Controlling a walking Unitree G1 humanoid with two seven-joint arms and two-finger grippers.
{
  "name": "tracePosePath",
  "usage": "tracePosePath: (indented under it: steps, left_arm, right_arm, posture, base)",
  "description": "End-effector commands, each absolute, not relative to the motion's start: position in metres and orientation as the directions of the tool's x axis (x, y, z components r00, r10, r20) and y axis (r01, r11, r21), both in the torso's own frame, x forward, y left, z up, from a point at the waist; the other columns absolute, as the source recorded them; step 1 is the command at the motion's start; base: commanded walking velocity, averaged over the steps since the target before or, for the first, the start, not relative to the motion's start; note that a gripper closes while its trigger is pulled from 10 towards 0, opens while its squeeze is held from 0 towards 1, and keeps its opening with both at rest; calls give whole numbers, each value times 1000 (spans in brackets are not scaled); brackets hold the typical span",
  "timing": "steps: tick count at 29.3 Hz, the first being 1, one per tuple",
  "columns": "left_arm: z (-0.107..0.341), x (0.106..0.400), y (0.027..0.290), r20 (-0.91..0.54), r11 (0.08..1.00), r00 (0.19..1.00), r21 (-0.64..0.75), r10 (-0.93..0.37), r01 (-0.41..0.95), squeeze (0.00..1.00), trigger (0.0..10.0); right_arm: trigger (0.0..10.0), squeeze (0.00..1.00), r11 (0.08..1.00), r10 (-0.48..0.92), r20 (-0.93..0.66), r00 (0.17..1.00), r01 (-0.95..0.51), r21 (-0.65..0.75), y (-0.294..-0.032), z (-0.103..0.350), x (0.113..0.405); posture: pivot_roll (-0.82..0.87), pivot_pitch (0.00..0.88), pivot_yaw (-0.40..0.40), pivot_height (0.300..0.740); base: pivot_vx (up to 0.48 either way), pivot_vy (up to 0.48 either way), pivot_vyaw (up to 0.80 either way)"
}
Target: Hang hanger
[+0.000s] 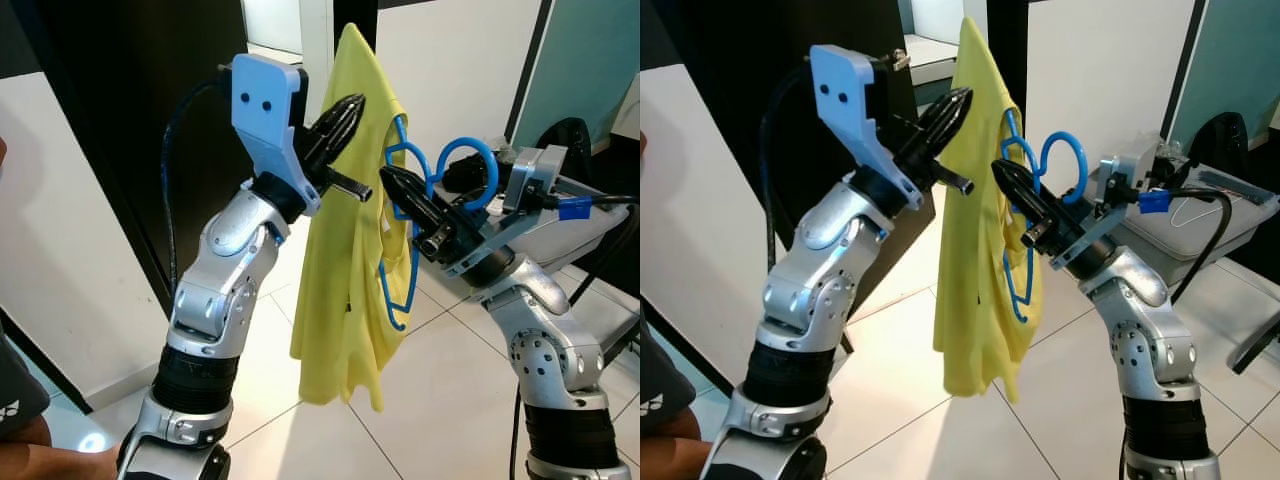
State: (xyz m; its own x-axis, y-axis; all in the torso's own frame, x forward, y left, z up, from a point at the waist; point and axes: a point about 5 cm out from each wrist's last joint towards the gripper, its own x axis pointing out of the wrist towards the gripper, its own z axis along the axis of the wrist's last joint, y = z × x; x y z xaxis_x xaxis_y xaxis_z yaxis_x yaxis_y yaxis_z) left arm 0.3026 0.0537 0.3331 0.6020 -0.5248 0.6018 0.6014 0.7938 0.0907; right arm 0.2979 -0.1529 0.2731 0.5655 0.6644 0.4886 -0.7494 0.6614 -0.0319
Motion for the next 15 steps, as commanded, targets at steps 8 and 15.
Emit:
tracePosePath:
  steps: [8,15]
  left_arm:
    - [310,300,42,501,786,625,213,-598,581,1000,10000]
    - [305,307,45,478,830,685,219,-549,513,1000,10000]
  right_arm:
    - [10000,0,617,678,552,486,-784,-66,-146,288,290]
    - [10000,0,590,685,573,449,-804,-75,-145,291,284]
  posture:
    - [-63,0,36,740]
    - [-61,0,39,740]
  base:
    - [0,0,0]
    - [0,0,0]
